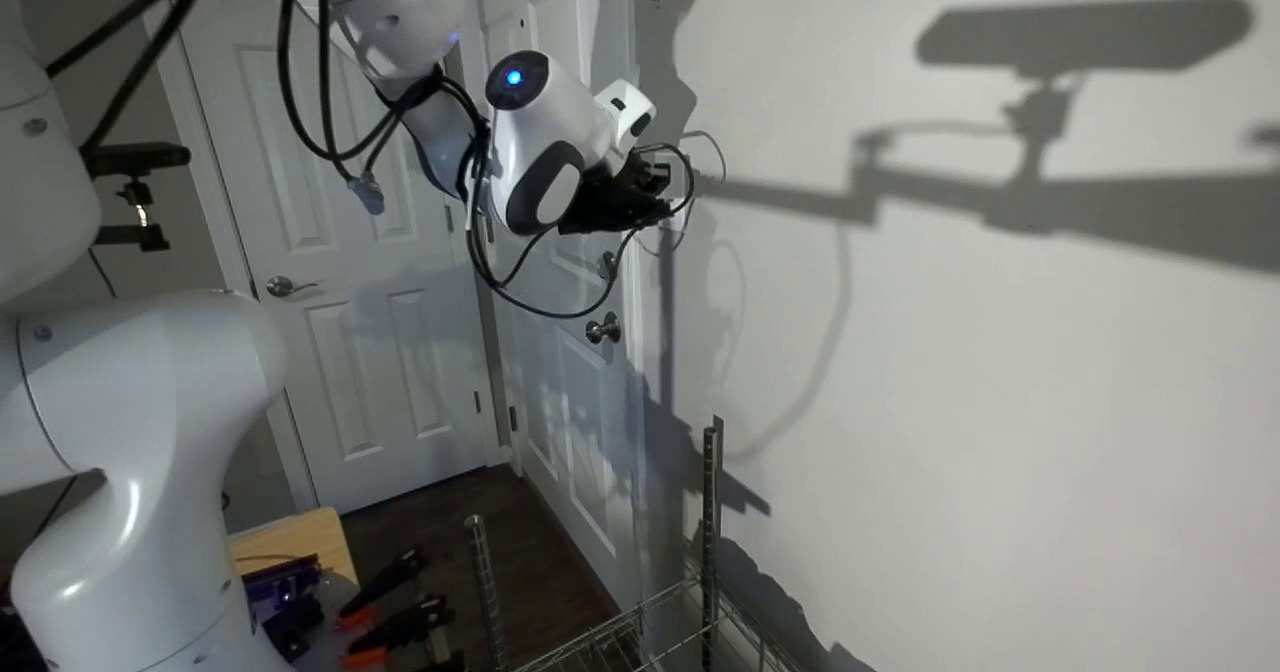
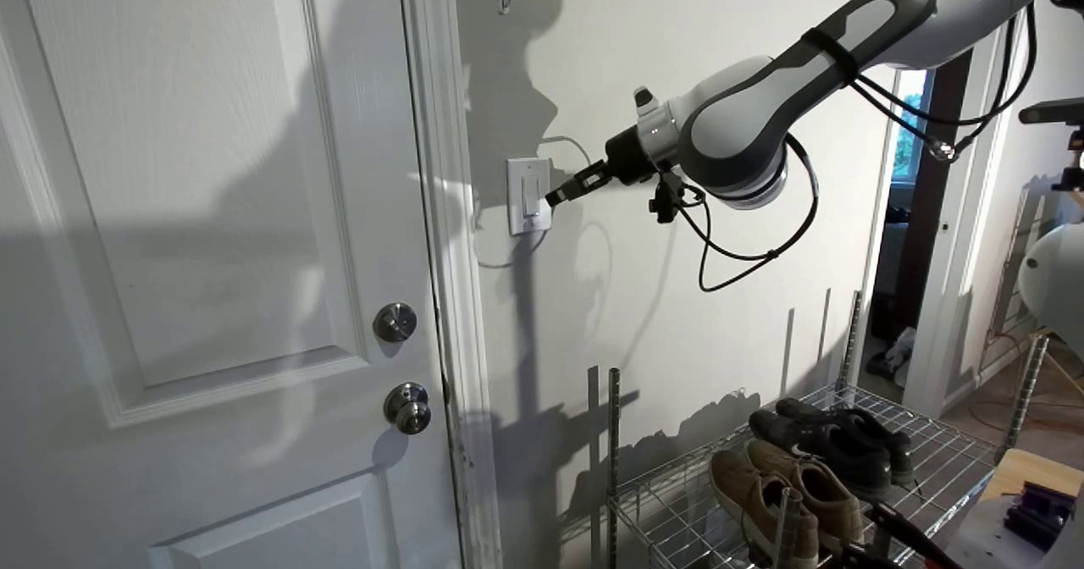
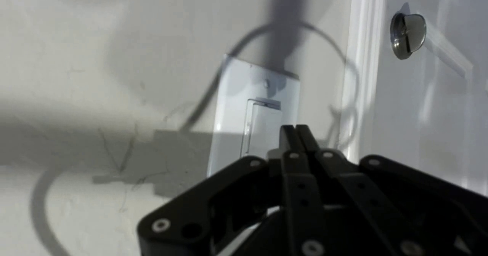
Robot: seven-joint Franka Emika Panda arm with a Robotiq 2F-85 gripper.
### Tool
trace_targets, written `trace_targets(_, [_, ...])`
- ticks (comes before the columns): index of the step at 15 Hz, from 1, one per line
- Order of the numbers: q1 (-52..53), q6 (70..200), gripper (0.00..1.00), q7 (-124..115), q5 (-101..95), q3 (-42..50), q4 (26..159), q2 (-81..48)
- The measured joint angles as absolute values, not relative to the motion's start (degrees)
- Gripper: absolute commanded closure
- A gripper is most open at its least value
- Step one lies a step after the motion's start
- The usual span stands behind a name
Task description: Switch on the light
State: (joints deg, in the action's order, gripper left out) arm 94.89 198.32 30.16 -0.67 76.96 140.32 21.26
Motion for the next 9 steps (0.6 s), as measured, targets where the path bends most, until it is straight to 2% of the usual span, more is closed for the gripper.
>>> trace_targets(9, [108.76, 198.23, 0.93, 30.62, -0.74, 90.72, 136.37, 23.68])
